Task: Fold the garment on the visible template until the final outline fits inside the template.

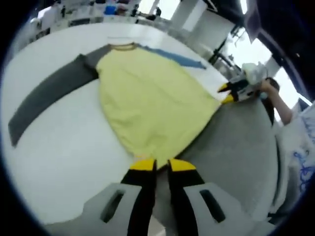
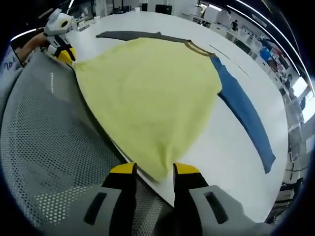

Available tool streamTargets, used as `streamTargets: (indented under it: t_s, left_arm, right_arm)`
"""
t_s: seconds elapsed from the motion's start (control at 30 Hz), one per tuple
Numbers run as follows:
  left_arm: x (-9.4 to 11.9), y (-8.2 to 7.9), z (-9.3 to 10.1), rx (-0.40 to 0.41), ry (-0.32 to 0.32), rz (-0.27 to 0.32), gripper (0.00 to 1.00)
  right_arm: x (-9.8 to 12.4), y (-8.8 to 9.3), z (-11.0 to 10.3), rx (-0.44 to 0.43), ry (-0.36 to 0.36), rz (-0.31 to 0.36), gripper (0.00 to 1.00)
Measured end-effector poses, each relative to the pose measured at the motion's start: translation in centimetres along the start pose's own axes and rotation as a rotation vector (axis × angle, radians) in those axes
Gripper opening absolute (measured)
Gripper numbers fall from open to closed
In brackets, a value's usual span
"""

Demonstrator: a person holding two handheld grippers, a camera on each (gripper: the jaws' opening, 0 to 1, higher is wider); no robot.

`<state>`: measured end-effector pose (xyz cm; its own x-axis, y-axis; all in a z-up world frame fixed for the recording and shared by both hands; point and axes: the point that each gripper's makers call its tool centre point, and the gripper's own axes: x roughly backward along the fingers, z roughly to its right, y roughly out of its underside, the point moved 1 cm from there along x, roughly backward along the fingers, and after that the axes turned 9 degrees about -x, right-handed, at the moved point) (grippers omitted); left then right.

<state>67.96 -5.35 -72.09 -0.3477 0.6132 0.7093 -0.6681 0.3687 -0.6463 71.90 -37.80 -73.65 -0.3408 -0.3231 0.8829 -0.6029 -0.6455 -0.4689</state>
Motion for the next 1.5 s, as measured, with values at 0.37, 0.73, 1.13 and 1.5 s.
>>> streamTargets:
  t_s: [0.37,0.73,1.13,1.5]
  left_arm:
    - [1.5,-2.1,0.1,-0.129,-0.062,0.076,0.28]
    - [3.4,-2.9,-0.4,-0.191,-0.124,0.118,0.51]
    - [4.8,-3.8,1.7,-0.264,-0.087,0.171,0.82]
    - [5.7,-3.8,1.9,-0.273,-0.087,0.175,1.0]
  right_arm:
    - [1.0,-1.2,-0.9,-0.016,0.03,0.08,0.5]
    - [3.1,-2.9,-2.4,-0.021,0.063,0.18,0.69]
    - [5.3,-4.4,-4.4,-0.069,0.061,0.312,0.83]
    - [7.8,-5.5,-6.0,-0.13,0.081,0.393,0.98]
